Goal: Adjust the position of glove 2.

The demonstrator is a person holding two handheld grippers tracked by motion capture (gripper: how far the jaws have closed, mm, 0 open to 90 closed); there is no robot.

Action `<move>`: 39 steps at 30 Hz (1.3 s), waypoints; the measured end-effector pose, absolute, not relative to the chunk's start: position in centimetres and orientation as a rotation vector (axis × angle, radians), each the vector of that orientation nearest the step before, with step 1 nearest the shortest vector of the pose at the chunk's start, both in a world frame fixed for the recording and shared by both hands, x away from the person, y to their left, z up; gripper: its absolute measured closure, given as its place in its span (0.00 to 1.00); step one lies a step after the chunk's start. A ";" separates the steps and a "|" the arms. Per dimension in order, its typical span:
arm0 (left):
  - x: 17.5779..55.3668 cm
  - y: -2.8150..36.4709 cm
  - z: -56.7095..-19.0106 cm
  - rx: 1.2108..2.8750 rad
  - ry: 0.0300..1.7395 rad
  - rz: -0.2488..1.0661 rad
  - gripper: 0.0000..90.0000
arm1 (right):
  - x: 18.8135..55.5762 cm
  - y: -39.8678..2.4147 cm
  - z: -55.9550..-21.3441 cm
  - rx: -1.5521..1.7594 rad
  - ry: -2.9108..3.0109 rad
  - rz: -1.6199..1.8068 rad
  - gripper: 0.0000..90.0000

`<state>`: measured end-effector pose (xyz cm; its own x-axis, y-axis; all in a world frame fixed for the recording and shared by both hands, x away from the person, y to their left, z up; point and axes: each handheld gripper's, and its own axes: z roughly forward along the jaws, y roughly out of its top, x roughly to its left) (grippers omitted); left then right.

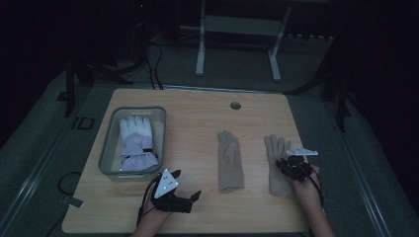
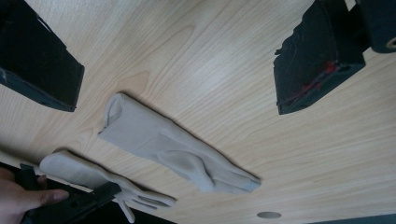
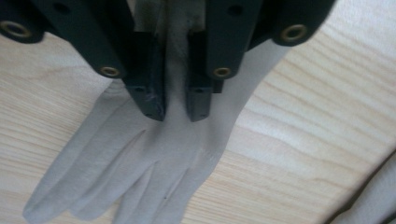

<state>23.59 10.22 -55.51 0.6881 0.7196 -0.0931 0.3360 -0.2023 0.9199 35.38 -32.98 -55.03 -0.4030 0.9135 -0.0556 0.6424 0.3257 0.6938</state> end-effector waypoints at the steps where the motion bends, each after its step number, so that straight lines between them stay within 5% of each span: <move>1: 23.6 10.2 -55.5 1.802 0.838 0.435 0.03 | 35.4 -32.8 -55.0 1.387 2.141 0.822 0.89; 23: 23.6 10.3 -55.6 1.799 0.855 0.430 0.02 | 34.3 -27.7 -45.9 1.393 1.997 0.979 0.90; 39: 23.4 10.6 -55.3 1.768 0.855 0.444 0.02 | 34.4 -20.4 -45.9 1.392 2.043 1.130 0.90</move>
